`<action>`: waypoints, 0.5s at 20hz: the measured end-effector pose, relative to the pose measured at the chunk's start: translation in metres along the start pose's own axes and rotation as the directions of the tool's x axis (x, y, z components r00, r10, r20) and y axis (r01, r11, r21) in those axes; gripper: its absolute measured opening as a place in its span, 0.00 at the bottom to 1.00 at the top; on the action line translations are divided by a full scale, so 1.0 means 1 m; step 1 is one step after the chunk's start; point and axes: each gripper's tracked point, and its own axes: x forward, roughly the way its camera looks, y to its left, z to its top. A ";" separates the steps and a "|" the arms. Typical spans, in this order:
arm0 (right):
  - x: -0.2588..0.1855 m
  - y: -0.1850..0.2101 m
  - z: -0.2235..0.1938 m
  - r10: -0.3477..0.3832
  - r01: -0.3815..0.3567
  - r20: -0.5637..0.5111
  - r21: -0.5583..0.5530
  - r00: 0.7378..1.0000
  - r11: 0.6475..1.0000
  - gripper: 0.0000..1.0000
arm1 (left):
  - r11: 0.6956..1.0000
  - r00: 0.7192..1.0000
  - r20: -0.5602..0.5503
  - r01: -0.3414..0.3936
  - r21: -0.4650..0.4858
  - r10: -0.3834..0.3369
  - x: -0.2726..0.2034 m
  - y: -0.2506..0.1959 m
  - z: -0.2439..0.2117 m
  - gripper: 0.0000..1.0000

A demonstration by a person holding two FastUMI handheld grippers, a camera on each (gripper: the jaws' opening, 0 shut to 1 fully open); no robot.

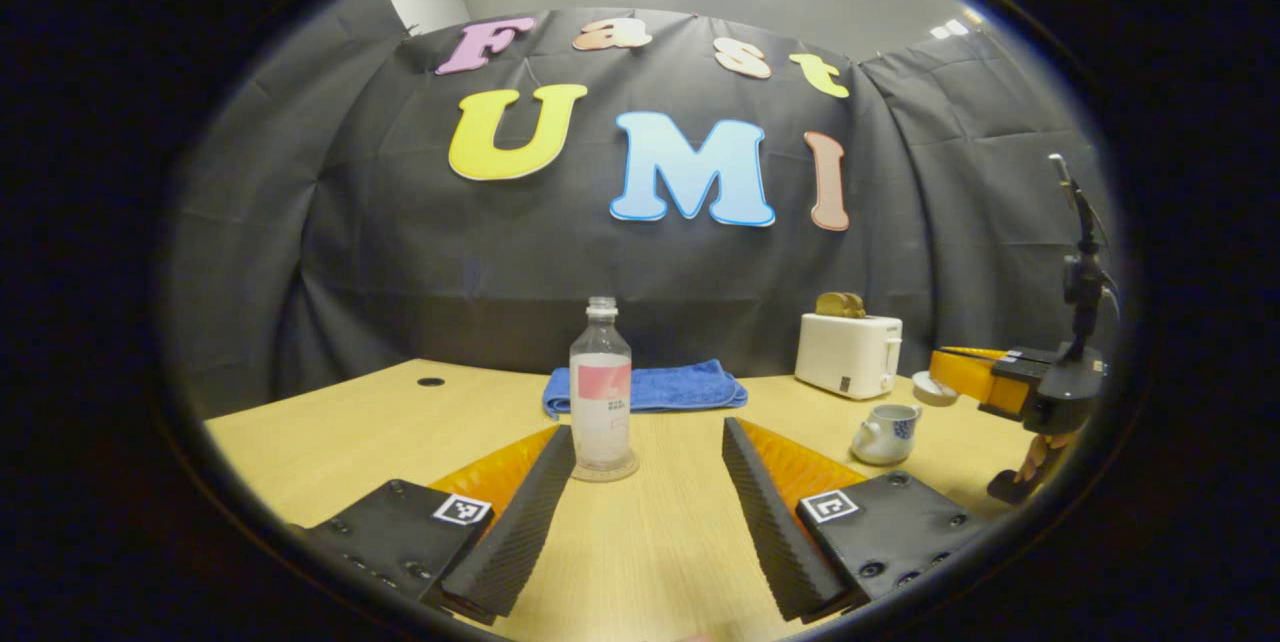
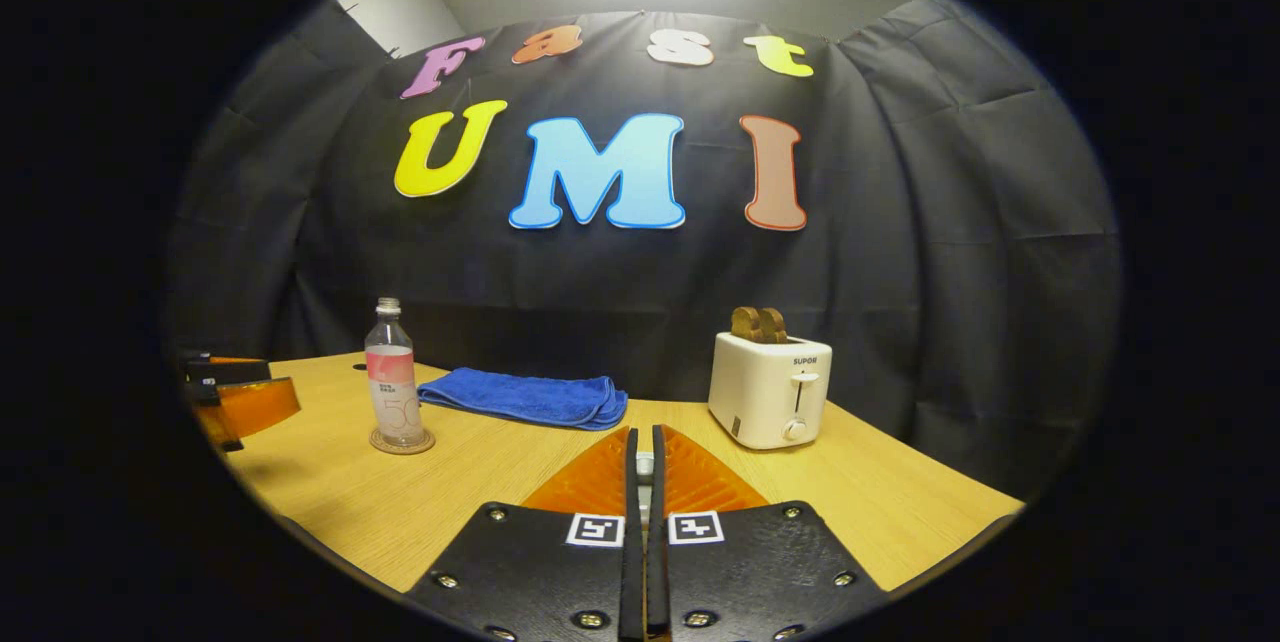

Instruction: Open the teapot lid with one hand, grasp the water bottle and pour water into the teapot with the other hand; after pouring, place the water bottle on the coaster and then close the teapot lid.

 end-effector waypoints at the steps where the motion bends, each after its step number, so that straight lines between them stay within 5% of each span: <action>1: 0.009 -0.006 -0.004 -0.021 0.021 -0.008 0.008 1.000 1.000 0.02 | 1.000 1.000 0.004 0.001 0.000 -0.001 -0.002 -0.001 0.001 1.00; 10: 0.044 -0.017 -0.039 -0.071 0.068 -0.094 -0.033 0.993 0.997 0.02 | 0.999 1.000 -0.003 0.009 -0.036 -0.010 -0.003 -0.011 -0.006 1.00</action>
